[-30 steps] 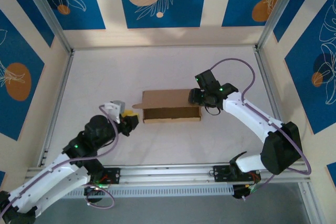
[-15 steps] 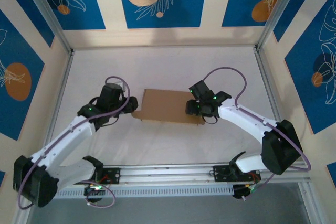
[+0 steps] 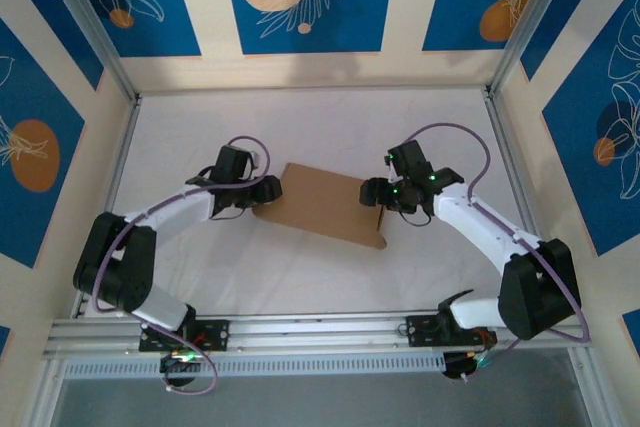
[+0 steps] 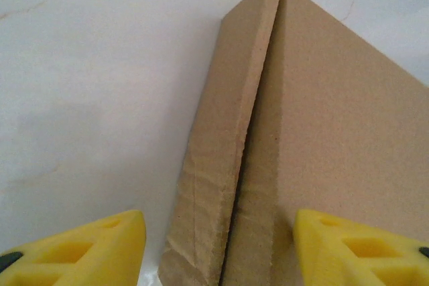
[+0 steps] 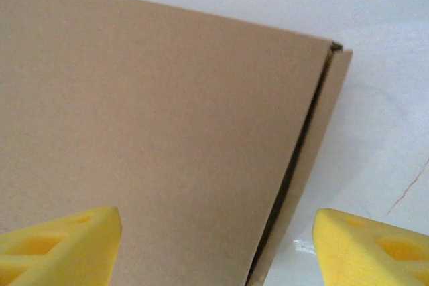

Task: Fold the paper box

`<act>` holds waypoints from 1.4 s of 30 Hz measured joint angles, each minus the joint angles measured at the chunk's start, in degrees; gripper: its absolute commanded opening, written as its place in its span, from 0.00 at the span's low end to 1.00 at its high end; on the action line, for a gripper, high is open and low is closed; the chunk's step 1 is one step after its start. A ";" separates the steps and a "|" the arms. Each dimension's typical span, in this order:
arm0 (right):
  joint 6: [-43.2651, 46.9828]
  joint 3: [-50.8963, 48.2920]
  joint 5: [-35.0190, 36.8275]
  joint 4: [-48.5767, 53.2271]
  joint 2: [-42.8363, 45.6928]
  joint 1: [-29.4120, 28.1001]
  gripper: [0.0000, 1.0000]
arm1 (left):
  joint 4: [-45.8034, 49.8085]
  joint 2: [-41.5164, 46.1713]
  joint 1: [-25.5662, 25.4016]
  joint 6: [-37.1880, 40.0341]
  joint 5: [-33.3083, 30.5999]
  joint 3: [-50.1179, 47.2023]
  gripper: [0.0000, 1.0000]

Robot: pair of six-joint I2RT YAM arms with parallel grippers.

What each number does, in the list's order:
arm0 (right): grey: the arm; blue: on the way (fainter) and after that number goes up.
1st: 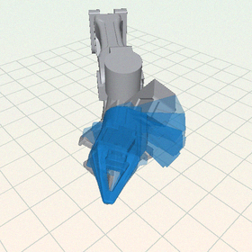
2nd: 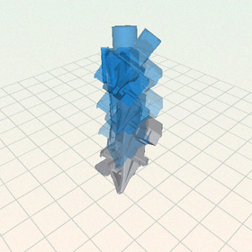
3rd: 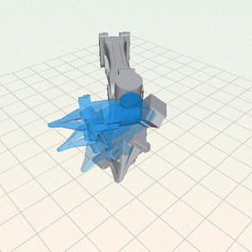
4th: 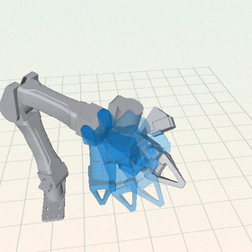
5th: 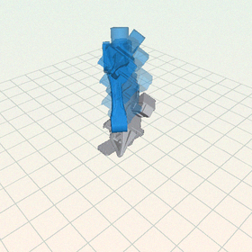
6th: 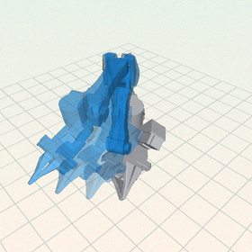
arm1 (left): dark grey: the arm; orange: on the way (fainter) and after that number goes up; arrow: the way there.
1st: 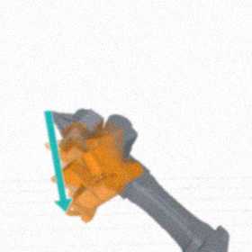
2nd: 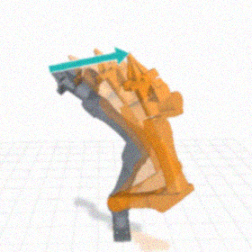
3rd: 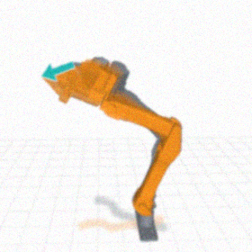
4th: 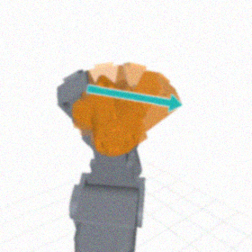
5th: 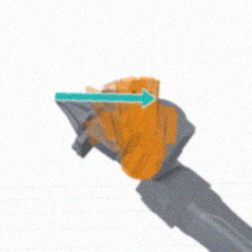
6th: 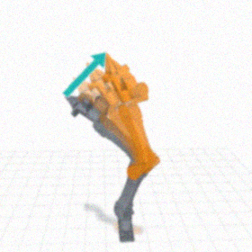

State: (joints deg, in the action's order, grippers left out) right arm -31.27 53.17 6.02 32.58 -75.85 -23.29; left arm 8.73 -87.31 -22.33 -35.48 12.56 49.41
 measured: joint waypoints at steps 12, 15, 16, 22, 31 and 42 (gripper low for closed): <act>-2.05 -8.94 -4.59 -4.72 -0.87 3.61 0.62 | -4.87 -3.65 0.09 -0.61 1.36 -0.39 0.55; -2.82 -10.08 -4.55 -5.57 -0.90 3.54 0.55 | -4.92 -4.48 0.09 -0.63 1.18 -0.52 0.54; -3.06 -10.21 -4.48 -5.97 -1.07 3.48 0.51 | -4.90 -4.63 0.07 -0.66 1.05 -0.63 0.53; -3.74 -9.25 -3.69 -7.61 -4.31 2.73 0.36 | -4.63 -4.48 0.00 -1.05 -0.11 -1.16 0.52; -2.08 -3.91 -3.34 -8.35 -10.25 2.75 0.29 | 0.11 1.55 -0.02 3.39 -8.28 -0.48 0.53; 3.85 2.99 -8.48 -8.74 -17.77 4.68 0.28 | -3.98 -4.42 1.09 7.04 -5.18 0.17 0.47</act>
State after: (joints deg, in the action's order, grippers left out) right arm -27.42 56.16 -2.46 23.83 -93.62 -18.61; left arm 4.75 -91.72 -21.23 -28.45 7.38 49.58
